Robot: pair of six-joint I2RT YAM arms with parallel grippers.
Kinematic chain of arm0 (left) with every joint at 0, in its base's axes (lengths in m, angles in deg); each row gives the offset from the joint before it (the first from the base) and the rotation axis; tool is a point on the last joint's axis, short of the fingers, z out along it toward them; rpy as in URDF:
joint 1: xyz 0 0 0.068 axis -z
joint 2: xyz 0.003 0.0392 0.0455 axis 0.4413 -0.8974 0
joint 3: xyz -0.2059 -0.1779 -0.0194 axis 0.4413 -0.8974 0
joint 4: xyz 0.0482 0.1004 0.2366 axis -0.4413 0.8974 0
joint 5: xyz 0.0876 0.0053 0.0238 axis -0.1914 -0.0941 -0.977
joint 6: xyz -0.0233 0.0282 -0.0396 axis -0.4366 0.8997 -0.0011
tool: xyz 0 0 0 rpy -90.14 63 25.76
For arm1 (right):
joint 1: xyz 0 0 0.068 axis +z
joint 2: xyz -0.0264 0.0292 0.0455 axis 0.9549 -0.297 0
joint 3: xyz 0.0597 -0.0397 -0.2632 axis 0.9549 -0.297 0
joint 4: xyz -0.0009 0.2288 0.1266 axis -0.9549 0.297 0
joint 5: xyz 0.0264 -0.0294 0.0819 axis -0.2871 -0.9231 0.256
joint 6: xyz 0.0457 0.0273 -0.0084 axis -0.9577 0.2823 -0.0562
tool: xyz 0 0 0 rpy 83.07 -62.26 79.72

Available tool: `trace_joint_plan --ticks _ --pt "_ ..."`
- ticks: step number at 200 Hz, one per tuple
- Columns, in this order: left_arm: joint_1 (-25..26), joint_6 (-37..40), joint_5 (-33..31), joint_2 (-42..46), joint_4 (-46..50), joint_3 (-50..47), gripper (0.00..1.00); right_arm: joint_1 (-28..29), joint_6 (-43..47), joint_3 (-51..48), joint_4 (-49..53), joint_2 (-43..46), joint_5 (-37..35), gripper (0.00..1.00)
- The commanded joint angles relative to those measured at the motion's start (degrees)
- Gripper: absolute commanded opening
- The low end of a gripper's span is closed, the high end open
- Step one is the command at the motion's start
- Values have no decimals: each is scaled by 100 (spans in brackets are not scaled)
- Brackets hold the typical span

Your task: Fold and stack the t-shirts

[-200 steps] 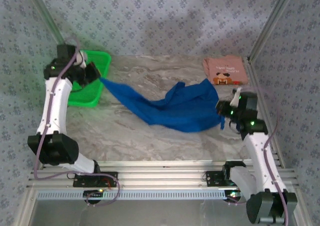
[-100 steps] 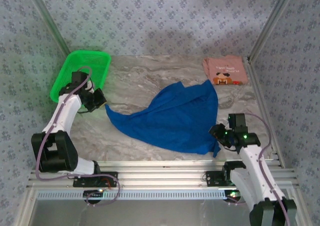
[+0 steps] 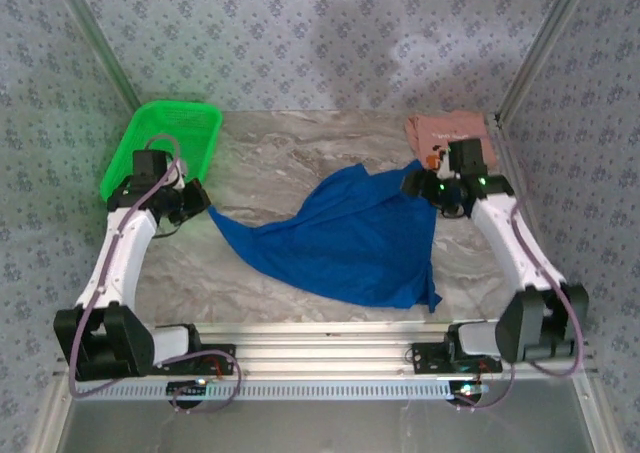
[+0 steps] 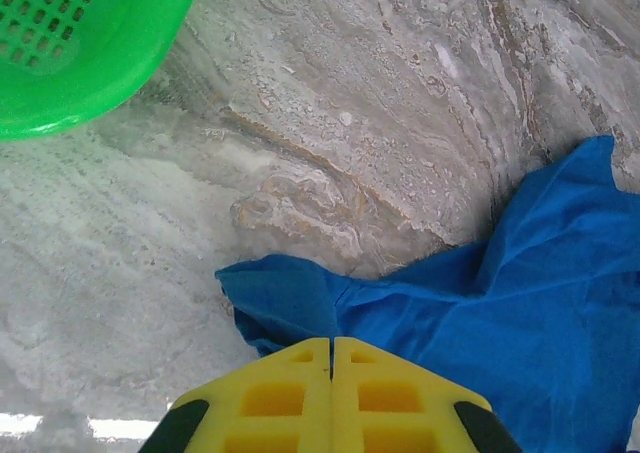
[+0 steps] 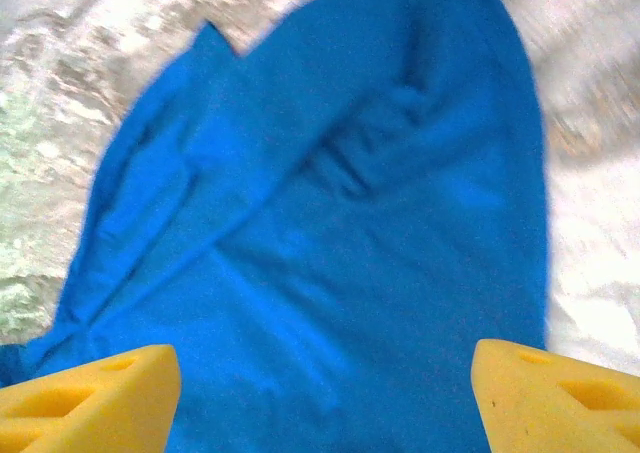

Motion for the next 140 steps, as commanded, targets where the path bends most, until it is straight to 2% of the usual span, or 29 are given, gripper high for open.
trace_joint_plan --ticks 1,24,76,113,140 --pt "9 158 -322 381 652 -6 0 288 631 833 -3 -959 161 79" --pt "-3 53 -644 810 927 -264 0 555 830 1779 -24 -2085 273 79" --pt "-26 -97 -631 1367 956 -707 0 963 998 4171 417 -4524 529 78" --pt "-2 -249 -606 1535 880 -891 0 1113 614 5351 635 -5639 635 76" --pt "44 -344 -534 1548 732 -965 0 1141 520 5789 715 -6096 515 76"
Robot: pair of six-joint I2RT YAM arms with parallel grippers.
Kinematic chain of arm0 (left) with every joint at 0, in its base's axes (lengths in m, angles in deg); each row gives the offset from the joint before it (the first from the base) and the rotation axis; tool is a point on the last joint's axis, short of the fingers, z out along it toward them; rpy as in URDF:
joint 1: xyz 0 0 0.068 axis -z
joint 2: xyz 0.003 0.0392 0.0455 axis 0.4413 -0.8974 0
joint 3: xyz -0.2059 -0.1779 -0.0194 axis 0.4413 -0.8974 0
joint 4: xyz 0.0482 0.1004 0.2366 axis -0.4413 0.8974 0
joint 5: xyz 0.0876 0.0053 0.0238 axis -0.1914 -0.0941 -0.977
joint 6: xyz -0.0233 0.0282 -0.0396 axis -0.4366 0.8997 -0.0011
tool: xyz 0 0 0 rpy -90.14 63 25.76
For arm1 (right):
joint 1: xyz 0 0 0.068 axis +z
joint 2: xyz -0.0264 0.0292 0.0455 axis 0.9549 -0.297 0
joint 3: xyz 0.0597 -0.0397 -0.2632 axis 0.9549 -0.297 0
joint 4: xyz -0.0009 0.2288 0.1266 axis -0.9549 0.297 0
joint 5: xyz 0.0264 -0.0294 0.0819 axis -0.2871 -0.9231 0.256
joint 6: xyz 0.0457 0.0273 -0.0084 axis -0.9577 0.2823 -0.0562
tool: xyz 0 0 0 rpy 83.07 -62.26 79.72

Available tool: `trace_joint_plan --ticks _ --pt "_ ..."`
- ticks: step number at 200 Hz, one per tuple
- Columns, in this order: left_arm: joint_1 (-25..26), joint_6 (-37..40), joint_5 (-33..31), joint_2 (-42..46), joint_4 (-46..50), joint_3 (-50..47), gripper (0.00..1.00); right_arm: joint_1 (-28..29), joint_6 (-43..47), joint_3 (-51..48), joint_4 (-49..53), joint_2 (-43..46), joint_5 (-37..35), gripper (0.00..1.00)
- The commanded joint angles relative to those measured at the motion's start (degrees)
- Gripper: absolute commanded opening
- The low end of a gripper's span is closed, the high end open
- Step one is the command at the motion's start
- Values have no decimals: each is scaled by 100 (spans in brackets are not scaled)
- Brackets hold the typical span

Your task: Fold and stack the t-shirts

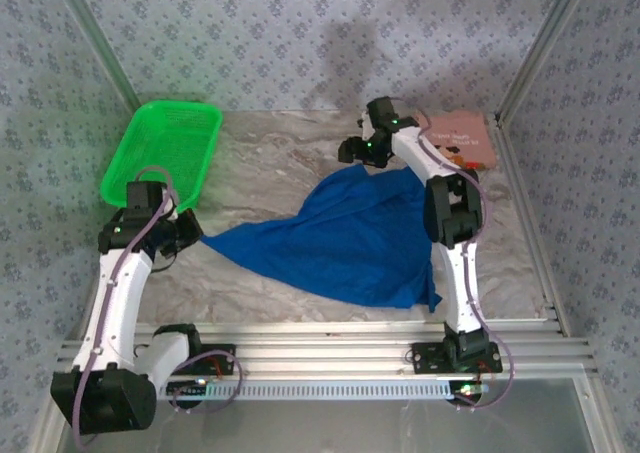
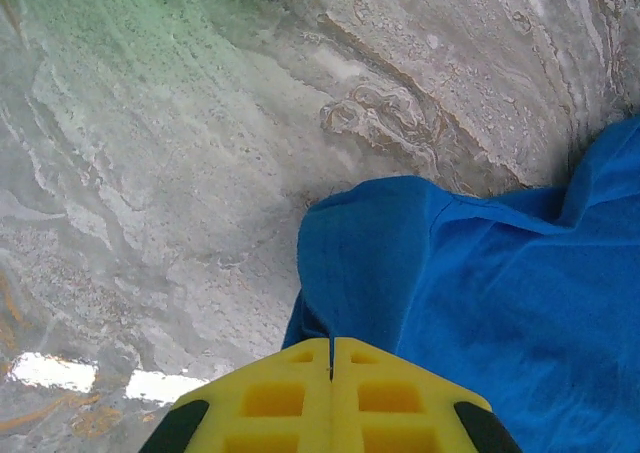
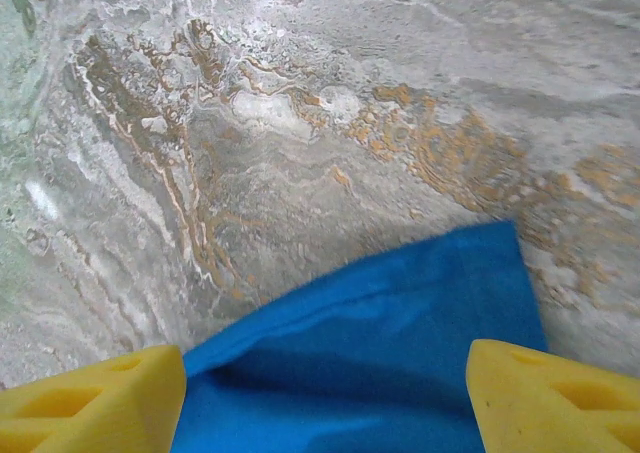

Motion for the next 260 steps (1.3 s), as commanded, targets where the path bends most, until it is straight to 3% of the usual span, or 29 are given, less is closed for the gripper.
trace_joint_plan --ticks 1,92,139,157,214,260 --pt "48 -145 49 66 -73 -50 0 19 -173 470 372 -339 -5 76" --pt "66 -101 27 7 -79 47 0 4 -156 1121 759 -967 -1010 73" --pt "62 -110 45 -14 -93 86 0 110 -86 1512 980 -1329 -1198 69" --pt "62 -102 42 -12 -84 91 0 145 -74 1679 1065 -1461 -1255 61" --pt "64 -93 -13 50 -40 120 0 76 -445 1577 737 -1281 -897 0" --pt "62 -69 -76 -41 -158 515 0 -327 -602 1173 -268 134 -912 0"
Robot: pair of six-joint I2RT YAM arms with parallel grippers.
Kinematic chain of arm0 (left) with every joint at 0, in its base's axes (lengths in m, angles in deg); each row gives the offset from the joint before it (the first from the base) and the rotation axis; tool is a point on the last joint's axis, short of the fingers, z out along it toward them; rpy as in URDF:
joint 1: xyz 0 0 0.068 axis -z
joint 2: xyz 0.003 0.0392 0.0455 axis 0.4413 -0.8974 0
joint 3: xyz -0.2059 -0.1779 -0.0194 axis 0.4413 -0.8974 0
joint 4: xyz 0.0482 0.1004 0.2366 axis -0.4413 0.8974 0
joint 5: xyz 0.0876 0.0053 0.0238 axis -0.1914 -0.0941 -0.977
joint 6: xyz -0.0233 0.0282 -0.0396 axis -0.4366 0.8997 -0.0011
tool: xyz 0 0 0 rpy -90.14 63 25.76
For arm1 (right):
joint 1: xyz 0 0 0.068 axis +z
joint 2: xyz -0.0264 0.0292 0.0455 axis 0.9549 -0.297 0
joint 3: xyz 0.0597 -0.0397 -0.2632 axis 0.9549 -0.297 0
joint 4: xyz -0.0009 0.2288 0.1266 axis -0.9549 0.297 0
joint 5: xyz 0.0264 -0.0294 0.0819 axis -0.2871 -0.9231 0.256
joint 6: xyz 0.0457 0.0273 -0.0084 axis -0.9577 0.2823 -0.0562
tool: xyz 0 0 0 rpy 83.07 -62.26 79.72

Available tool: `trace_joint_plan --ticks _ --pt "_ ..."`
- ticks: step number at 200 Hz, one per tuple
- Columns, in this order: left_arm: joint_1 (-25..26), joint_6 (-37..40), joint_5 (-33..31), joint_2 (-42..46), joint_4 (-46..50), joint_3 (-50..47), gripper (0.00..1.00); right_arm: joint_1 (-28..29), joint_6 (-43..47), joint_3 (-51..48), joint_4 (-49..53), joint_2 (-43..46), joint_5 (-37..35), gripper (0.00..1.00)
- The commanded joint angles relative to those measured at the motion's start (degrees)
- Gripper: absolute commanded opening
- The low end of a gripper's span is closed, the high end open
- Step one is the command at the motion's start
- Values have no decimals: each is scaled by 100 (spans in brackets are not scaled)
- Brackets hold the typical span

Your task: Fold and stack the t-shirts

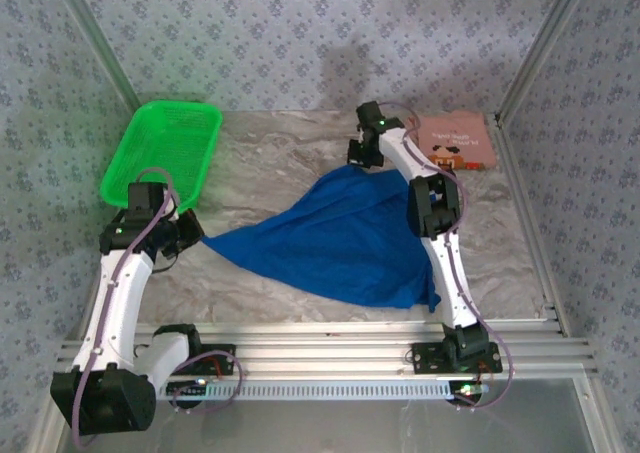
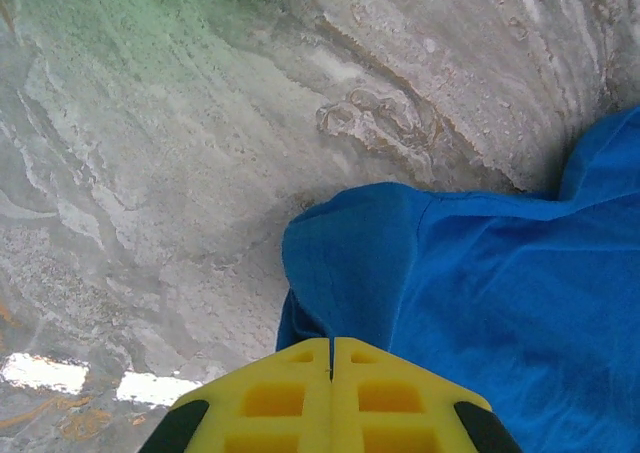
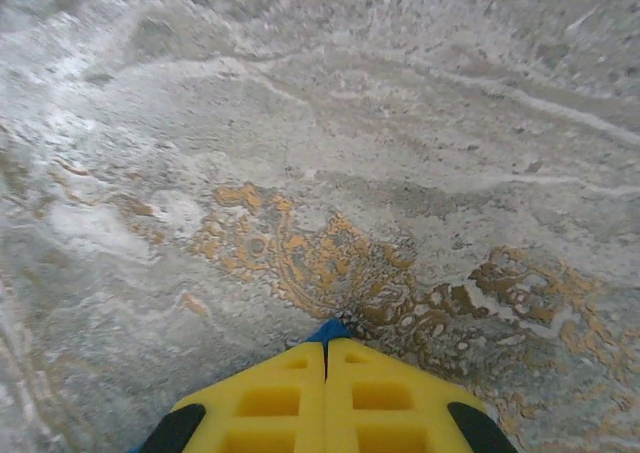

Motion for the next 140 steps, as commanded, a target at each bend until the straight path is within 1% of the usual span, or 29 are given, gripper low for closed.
trace_joint_plan --ticks 1,30,77,107,140 --pt "29 -24 -66 -21 -110 455 0 -312 -116 42 -554 1091 69 0" --pt "20 73 -107 -240 -202 907 0 -715 -85 -267 -800 2031 32 0" --pt "5 179 -117 -566 -359 1436 0 -1222 -28 -1433 -1402 3435 -74 0" --pt "20 197 54 -817 -442 1891 0 -1522 -78 -1999 -1755 4116 -1 0" --pt "40 285 134 -1169 -421 2824 0 -1720 -44 -2071 -1859 4621 205 0"
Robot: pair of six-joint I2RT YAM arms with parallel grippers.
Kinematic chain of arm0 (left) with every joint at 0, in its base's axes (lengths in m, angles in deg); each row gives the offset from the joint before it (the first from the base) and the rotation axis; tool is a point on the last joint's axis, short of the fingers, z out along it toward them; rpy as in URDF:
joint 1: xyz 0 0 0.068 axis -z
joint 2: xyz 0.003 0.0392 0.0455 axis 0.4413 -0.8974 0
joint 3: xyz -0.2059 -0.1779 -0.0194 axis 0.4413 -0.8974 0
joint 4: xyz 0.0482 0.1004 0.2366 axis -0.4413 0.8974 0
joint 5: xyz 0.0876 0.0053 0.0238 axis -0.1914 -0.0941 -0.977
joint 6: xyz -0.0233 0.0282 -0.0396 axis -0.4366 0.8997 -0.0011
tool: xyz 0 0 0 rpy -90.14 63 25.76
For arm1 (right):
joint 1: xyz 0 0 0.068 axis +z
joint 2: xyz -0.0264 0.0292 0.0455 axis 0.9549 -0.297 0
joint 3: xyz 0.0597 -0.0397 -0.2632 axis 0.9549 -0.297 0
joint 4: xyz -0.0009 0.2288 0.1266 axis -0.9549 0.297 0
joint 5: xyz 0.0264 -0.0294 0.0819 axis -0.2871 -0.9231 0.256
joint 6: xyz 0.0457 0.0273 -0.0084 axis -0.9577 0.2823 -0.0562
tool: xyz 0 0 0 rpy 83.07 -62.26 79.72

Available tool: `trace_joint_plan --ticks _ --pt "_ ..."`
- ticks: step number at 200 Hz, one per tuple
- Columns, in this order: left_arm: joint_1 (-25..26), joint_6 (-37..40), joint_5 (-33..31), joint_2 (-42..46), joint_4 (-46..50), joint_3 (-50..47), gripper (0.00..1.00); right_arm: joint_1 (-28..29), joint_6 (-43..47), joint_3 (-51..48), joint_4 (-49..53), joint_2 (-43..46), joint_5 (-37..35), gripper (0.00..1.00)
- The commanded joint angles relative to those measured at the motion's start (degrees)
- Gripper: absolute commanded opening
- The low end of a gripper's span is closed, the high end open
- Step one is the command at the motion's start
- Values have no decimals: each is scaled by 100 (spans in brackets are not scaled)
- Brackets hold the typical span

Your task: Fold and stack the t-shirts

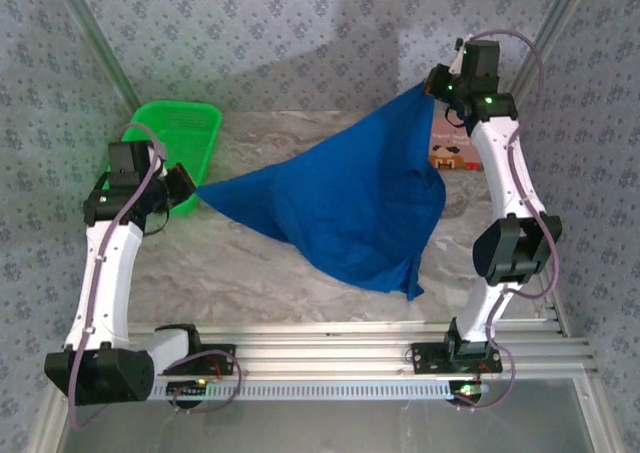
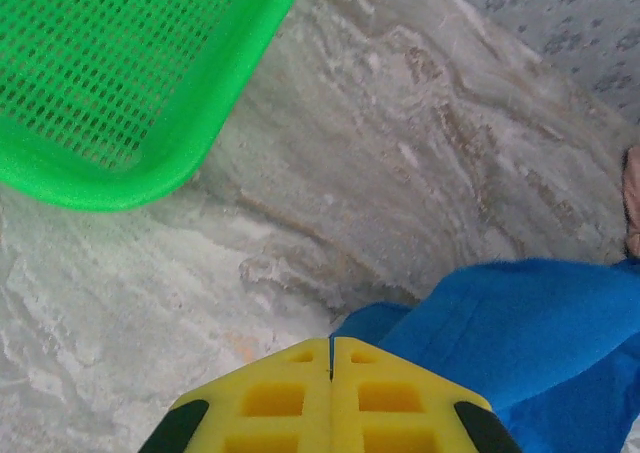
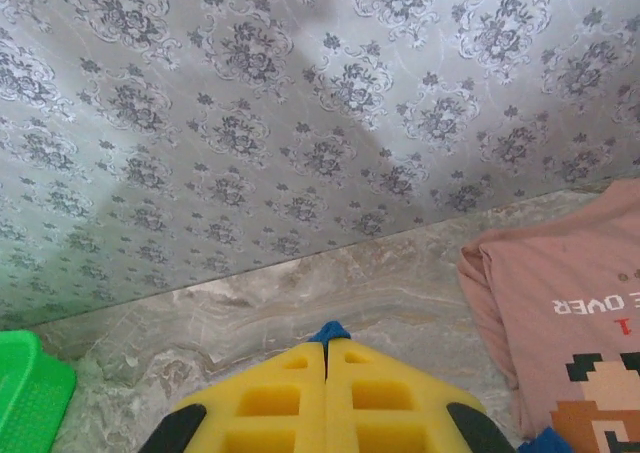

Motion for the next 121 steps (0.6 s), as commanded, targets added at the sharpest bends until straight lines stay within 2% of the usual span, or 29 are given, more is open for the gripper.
trace_joint_plan --ticks 1,72,121 --pt "39 193 121 -211 -143 852 0 -202 -13 -71 -281 478 136 0" --pt "120 703 207 -1180 133 3380 0 -569 -277 -1 -349 1345 505 0" --pt "333 1254 42 -1978 787 5746 0 -770 -526 -38 -5 2053 1076 0"
